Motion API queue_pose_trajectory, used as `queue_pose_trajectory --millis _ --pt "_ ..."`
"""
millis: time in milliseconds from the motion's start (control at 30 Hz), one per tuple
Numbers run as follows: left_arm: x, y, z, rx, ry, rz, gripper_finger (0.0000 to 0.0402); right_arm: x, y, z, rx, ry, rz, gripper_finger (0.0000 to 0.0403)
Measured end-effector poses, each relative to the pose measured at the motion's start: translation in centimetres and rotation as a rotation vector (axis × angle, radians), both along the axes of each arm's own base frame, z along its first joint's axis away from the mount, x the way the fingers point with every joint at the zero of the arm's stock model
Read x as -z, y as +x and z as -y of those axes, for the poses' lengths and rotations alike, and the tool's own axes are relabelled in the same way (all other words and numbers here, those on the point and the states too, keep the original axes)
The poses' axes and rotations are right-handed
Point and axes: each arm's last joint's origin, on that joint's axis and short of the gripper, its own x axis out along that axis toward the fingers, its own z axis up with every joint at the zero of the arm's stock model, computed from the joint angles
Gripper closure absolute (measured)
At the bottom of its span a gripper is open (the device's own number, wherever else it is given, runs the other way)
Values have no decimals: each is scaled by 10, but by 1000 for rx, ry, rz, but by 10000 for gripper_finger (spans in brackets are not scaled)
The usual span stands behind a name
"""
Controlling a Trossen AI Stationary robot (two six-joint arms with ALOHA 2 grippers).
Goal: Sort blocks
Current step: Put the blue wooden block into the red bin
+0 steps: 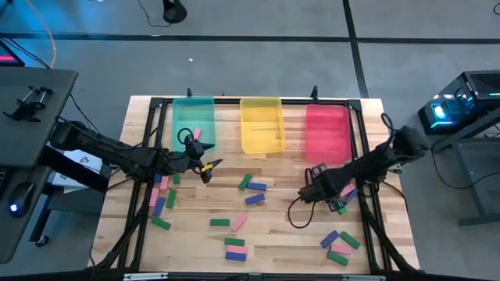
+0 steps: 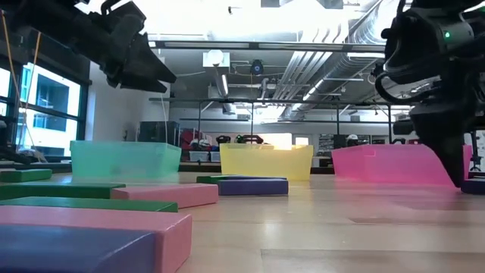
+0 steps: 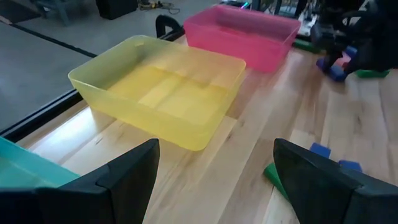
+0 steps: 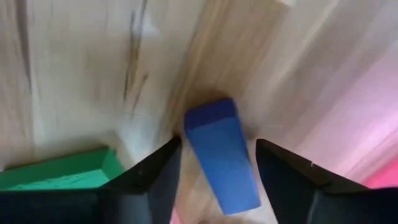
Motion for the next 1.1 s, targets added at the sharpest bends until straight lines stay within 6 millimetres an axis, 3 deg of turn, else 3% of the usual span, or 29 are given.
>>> queue_pose_trajectory --millis 100,233,367,433,633,900,1100 --pt "0 0 0 -2 0 0 99 6 1 -1 14 1 -38 250" --pt "0 0 0 -2 1 0 99 4 4 -1 125 -2 -27 336" --pt "1 0 0 -2 0 -2 99 -9 14 -2 248 -6 71 338" --pt "1 0 0 -3 0 -1 99 -19 26 1 358 -23 227 338" --pt "0 1 0 -2 -1 5 99 -53 38 24 597 -16 545 338" --pt "0 1 0 -3 -8 8 99 -103 16 95 976 -149 835 338" --pt "0 1 0 -4 -8 9 99 -113 -11 159 1314 -196 848 338"
